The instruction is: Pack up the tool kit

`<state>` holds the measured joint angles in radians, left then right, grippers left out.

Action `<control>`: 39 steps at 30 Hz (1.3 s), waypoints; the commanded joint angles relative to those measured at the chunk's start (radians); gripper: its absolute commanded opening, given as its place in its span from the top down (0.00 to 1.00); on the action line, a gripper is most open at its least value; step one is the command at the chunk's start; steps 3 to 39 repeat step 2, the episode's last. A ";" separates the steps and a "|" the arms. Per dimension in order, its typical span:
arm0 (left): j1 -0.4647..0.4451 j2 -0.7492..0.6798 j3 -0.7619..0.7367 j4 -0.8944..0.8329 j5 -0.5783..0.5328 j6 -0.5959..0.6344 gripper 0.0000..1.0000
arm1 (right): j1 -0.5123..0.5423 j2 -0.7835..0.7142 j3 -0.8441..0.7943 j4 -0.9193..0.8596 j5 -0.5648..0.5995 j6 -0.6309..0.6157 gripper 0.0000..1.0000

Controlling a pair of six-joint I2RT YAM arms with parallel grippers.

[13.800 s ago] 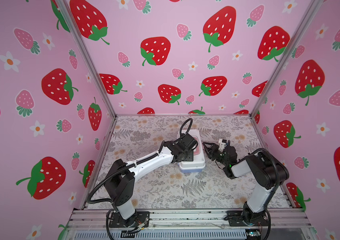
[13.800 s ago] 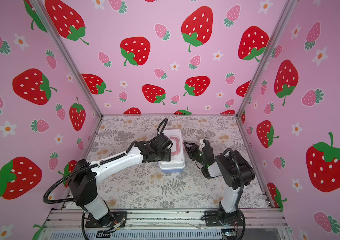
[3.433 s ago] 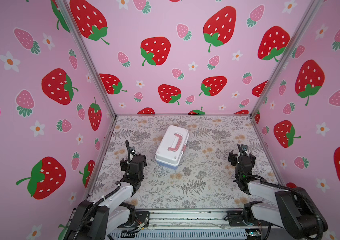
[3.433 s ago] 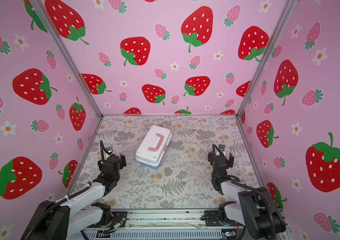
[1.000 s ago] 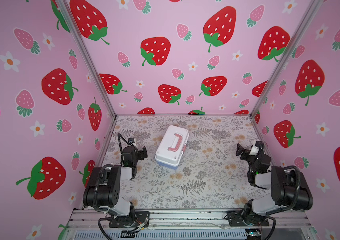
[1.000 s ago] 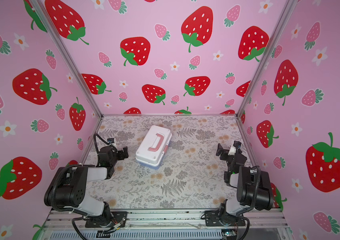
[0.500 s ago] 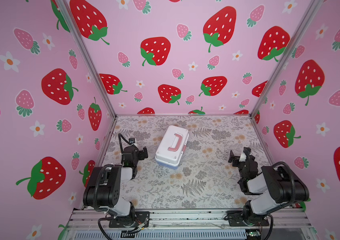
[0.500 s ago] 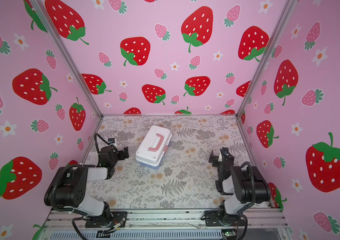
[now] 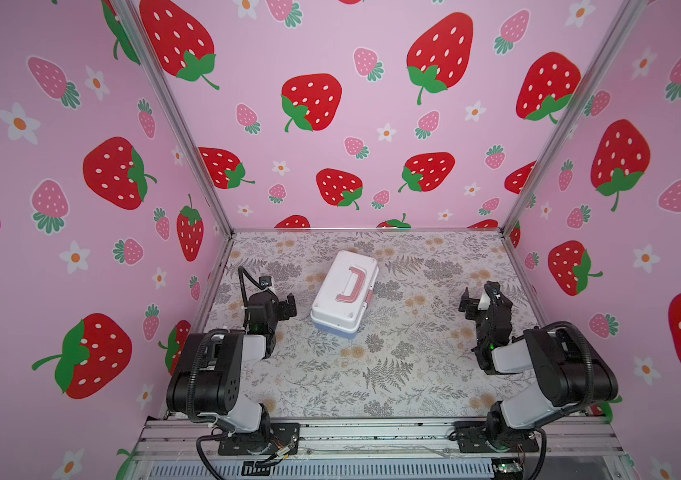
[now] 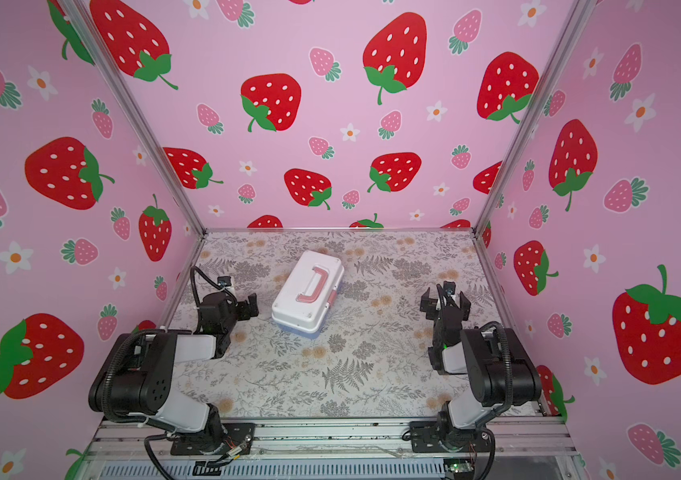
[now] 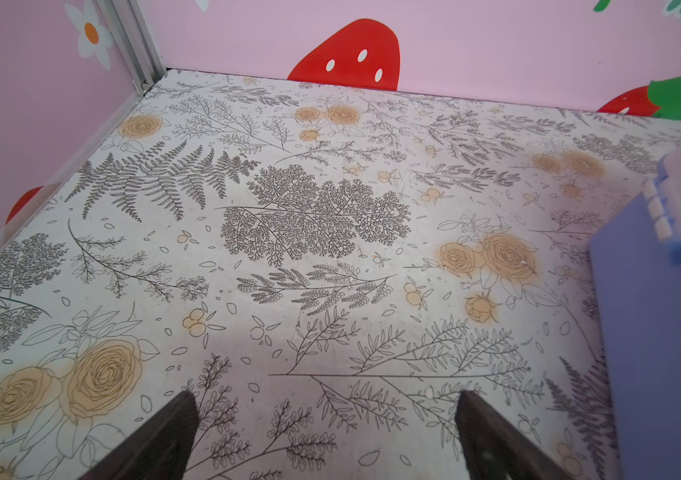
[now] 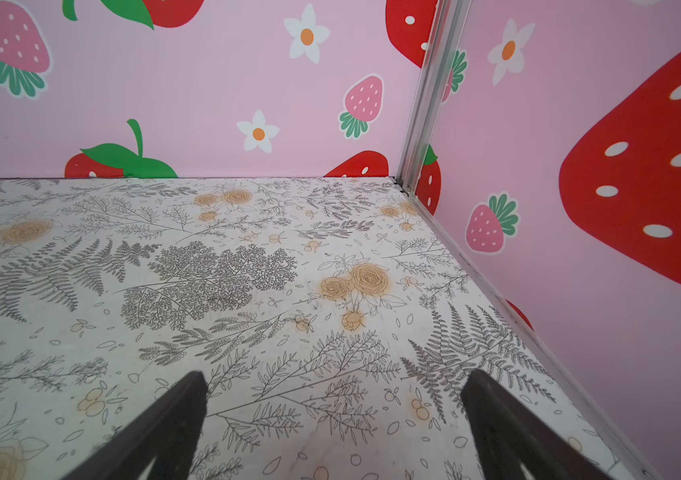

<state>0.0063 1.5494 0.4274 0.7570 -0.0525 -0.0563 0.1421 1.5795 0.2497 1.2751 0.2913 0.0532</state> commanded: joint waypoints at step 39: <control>-0.004 0.001 0.030 0.003 -0.012 0.016 0.01 | 0.003 -0.007 0.003 0.008 0.016 -0.015 0.01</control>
